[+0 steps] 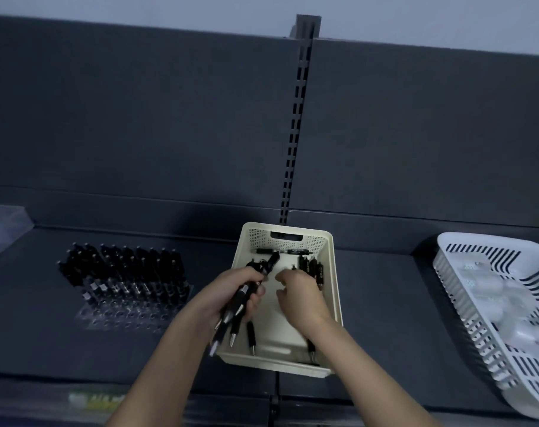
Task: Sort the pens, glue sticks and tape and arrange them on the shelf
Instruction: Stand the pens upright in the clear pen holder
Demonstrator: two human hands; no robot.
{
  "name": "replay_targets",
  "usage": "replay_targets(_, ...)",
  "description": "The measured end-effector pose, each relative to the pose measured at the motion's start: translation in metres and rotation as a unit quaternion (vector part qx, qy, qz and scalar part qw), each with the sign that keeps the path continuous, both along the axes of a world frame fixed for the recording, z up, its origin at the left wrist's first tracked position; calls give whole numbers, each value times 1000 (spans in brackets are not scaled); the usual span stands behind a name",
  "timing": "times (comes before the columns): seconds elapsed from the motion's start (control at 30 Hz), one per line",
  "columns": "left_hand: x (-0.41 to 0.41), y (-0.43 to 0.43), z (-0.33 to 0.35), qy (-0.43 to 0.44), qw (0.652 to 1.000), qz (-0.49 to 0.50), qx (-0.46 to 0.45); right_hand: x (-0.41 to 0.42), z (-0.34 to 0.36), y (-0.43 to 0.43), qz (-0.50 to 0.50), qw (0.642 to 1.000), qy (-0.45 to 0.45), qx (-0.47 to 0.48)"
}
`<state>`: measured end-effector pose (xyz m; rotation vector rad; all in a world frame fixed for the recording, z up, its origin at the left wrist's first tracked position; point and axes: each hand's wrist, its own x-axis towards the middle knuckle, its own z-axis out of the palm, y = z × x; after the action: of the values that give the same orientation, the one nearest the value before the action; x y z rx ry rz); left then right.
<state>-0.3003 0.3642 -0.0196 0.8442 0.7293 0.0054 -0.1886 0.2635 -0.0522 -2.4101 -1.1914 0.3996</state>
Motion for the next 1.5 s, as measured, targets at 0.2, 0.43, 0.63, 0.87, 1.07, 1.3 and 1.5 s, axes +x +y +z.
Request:
replay_targets(0.2,-17,1,7,26,999,-25,23,12,-8,9,-67,988,127,-52)
replay_targets(0.43,-36,-11,11,19,994,-75,79,7,-1,34,-237,735,628,97)
replay_targets(0.63,-50,-10,15,-2,997,-29,65,4,-4,36,-222,793,561,82)
replay_targets(0.87,-57,-9,8,-32,994,102,29,-17,1,31,-42,955,271,-111)
replay_targets(1.07,-68,-16,7,-51,990,127,31,-25,-18,44,-3,980,140,-140)
replay_targets(1.3,-76,-32,4,-69,970,221,78,-5,1,32,-69,950,305,21)
replay_targets(1.5,-75,-40,22,-89,940,269,192,-28,54,-2,-52,884,418,202)
